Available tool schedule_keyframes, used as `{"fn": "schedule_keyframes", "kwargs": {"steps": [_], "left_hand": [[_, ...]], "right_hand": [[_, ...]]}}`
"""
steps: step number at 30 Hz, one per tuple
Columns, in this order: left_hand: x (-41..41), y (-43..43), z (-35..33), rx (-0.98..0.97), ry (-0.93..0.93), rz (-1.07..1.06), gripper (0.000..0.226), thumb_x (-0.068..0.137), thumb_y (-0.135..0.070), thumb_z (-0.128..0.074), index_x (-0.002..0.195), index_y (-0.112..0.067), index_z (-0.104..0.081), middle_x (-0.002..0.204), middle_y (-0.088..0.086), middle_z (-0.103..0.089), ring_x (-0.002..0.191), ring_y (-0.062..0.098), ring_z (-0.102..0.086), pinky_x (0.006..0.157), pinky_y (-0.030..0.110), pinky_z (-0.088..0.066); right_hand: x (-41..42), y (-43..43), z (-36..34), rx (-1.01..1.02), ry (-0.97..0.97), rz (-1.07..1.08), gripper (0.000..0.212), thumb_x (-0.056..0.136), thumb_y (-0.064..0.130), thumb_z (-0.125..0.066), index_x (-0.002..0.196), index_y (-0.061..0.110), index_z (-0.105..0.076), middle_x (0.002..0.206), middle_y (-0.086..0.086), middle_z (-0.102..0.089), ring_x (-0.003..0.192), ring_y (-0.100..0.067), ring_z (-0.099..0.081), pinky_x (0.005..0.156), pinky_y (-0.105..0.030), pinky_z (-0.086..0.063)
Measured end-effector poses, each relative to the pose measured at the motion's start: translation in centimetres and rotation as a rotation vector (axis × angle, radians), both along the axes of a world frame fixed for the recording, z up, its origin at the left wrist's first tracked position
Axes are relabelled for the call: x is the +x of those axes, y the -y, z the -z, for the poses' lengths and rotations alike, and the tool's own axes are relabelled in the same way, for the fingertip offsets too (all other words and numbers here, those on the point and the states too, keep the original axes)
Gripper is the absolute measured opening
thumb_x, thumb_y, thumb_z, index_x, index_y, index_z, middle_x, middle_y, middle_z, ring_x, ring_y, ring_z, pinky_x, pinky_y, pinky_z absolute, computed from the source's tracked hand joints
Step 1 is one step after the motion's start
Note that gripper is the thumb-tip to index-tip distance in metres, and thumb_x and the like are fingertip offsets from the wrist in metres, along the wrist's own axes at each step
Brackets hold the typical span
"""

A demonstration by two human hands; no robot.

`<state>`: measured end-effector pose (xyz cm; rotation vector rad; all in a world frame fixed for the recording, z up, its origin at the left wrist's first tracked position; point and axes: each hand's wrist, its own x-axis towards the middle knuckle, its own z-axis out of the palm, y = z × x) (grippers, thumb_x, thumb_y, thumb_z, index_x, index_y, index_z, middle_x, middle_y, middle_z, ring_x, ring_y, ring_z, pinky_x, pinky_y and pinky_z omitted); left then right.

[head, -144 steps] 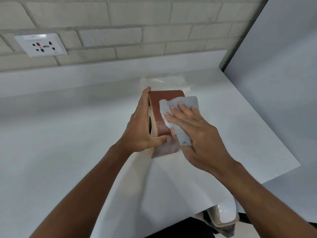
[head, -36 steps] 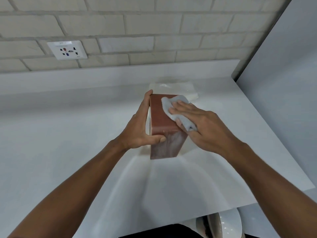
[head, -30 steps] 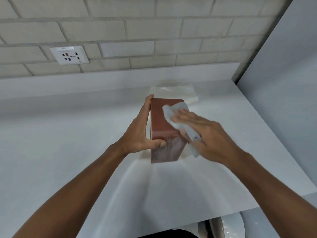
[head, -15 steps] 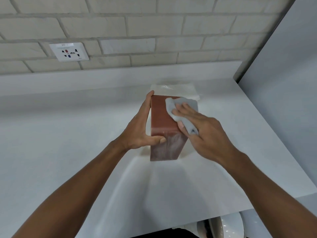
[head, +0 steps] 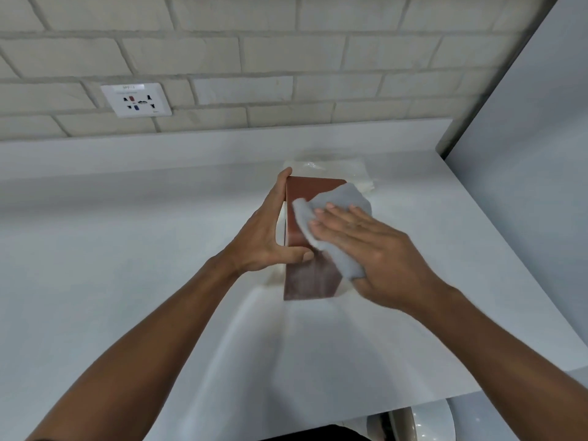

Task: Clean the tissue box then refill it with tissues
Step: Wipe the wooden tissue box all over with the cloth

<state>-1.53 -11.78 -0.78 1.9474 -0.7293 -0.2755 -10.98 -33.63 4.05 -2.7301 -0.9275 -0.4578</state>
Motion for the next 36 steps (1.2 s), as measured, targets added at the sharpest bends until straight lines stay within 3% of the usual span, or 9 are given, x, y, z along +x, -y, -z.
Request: {"fn": "schedule_keyframes", "kwargs": {"steps": [2,8,12,17,20,26,30,34,36], "left_hand": [[0.0,0.1,-0.4,-0.013,-0.008,0.0,0.14,0.067,-0.06,-0.081,0.168,-0.024,0.008,0.176,-0.001,-0.017,0.161,0.016,-0.022,0.131,0.044,-0.024],[1.0,0.1,-0.1,-0.013,-0.014,0.001,0.135,0.07,-0.048,-0.082,0.168,-0.022,0.007,0.172,0.007,-0.027,0.157,0.022,-0.034,0.127,0.051,-0.032],[1.4,0.6,-0.6,-0.05,-0.068,-0.035,0.135,0.067,-0.056,-0.081,0.169,-0.027,0.003,0.167,-0.01,-0.037,0.152,0.009,-0.037,0.126,0.034,-0.028],[2.2,1.0,-0.7,-0.072,-0.11,-0.049,0.13,0.068,-0.053,-0.077,0.168,-0.03,0.003,0.164,-0.014,-0.039,0.153,0.008,-0.037,0.128,0.042,-0.03],[2.8,0.9,-0.6,-0.063,-0.133,-0.045,0.128,0.071,-0.05,-0.077,0.169,-0.028,0.001,0.163,-0.014,-0.04,0.151,0.007,-0.04,0.124,0.036,-0.036],[3.8,1.1,-0.9,-0.062,-0.19,-0.068,0.131,0.067,-0.057,-0.081,0.168,-0.037,0.0,0.148,-0.038,-0.044,0.147,0.008,-0.044,0.126,0.04,-0.033],[3.7,1.4,-0.8,-0.067,-0.18,-0.067,0.129,0.069,-0.055,-0.078,0.168,-0.034,0.001,0.15,-0.037,-0.045,0.147,0.004,-0.043,0.127,0.041,-0.031],[4.1,1.2,-0.6,-0.038,-0.123,-0.028,0.124,0.076,-0.051,-0.077,0.168,-0.025,0.003,0.159,-0.006,-0.049,0.148,0.014,-0.047,0.124,0.048,-0.039],[4.3,1.1,-0.9,-0.026,-0.14,-0.042,0.127,0.073,-0.053,-0.077,0.168,-0.025,0.002,0.155,-0.016,-0.051,0.145,0.005,-0.048,0.122,0.041,-0.04]], "right_hand": [[0.0,0.3,0.0,0.047,0.003,0.057,0.059,0.083,0.018,-0.041,0.141,0.008,-0.05,0.15,-0.006,-0.044,0.143,-0.019,-0.036,0.114,-0.044,-0.035],[0.3,-1.4,0.5,-0.075,0.081,-0.021,0.061,0.082,0.019,-0.048,0.142,0.008,-0.048,0.151,-0.008,-0.042,0.143,-0.022,-0.035,0.118,-0.043,-0.027],[1.0,1.4,0.6,0.089,0.082,0.11,0.054,0.087,0.011,-0.042,0.14,0.007,-0.05,0.15,-0.008,-0.044,0.142,-0.023,-0.037,0.114,-0.049,-0.033],[1.4,-1.3,0.9,0.074,0.134,0.151,0.061,0.082,0.018,-0.045,0.14,0.003,-0.049,0.15,-0.012,-0.044,0.142,-0.028,-0.036,0.115,-0.051,-0.03],[2.5,-3.1,0.8,-0.004,0.153,0.09,0.063,0.079,0.015,-0.049,0.141,0.004,-0.049,0.15,-0.011,-0.044,0.142,-0.028,-0.036,0.116,-0.052,-0.027],[3.0,1.6,1.2,0.131,0.13,0.173,0.053,0.089,0.012,-0.043,0.141,0.005,-0.048,0.151,-0.01,-0.043,0.143,-0.027,-0.035,0.115,-0.052,-0.03],[2.6,0.3,1.0,0.113,0.153,0.174,0.057,0.084,0.017,-0.047,0.14,0.003,-0.05,0.15,-0.012,-0.044,0.142,-0.029,-0.036,0.116,-0.05,-0.029],[3.8,-3.9,0.5,0.037,0.148,0.104,0.061,0.08,0.018,-0.046,0.139,0.004,-0.052,0.148,-0.011,-0.047,0.14,-0.028,-0.04,0.116,-0.051,-0.027],[4.1,-3.0,0.5,0.019,0.136,0.101,0.062,0.08,0.015,-0.046,0.141,0.006,-0.05,0.149,-0.009,-0.045,0.142,-0.026,-0.037,0.116,-0.052,-0.026]]}}
